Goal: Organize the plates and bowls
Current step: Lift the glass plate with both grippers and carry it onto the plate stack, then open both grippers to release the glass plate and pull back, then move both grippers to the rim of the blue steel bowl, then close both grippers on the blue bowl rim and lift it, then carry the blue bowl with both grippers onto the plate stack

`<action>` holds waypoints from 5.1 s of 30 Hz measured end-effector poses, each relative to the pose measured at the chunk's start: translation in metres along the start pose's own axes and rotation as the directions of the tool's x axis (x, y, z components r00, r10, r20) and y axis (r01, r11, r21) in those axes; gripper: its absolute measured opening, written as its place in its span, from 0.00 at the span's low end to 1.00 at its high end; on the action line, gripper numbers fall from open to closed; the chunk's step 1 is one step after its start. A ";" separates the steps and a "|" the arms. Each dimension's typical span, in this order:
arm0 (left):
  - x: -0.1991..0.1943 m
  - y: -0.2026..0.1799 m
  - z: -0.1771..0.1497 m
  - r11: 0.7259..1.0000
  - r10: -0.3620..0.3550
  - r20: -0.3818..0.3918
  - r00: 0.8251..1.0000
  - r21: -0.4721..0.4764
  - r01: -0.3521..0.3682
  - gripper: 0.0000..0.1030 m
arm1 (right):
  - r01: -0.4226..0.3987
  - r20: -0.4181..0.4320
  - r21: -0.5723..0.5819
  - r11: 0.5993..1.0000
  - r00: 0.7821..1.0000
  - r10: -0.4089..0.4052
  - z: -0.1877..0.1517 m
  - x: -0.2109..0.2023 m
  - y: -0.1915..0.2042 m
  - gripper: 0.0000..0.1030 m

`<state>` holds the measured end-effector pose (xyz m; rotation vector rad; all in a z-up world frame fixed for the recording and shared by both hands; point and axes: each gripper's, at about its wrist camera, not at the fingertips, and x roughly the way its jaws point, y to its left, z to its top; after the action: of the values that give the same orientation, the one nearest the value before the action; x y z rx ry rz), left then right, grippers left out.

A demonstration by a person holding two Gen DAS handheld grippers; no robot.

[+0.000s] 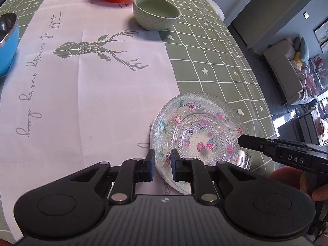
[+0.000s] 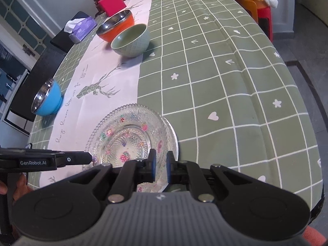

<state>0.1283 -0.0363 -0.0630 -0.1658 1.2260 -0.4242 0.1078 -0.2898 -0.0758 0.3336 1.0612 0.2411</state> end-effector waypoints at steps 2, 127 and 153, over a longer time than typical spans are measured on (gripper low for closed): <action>0.000 0.000 0.000 1.000 -0.002 0.002 1.000 0.002 0.002 0.17 | 0.015 -0.004 -0.025 1.000 1.000 -0.015 0.001 0.000 0.003 0.08; -0.116 0.188 0.051 0.952 0.248 0.250 0.936 -0.239 -0.188 0.10 | -0.206 -0.104 -0.116 0.972 0.975 0.194 0.100 0.117 0.234 0.14; -0.083 0.144 0.016 0.968 0.196 0.112 0.974 -0.178 -0.174 0.12 | -0.187 -0.153 -0.094 0.978 0.973 0.171 0.058 0.099 0.177 0.13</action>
<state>0.1535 0.1268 -0.0348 -0.2169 1.1377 -0.1446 0.1994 -0.1004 -0.0627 0.3181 1.1566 0.4888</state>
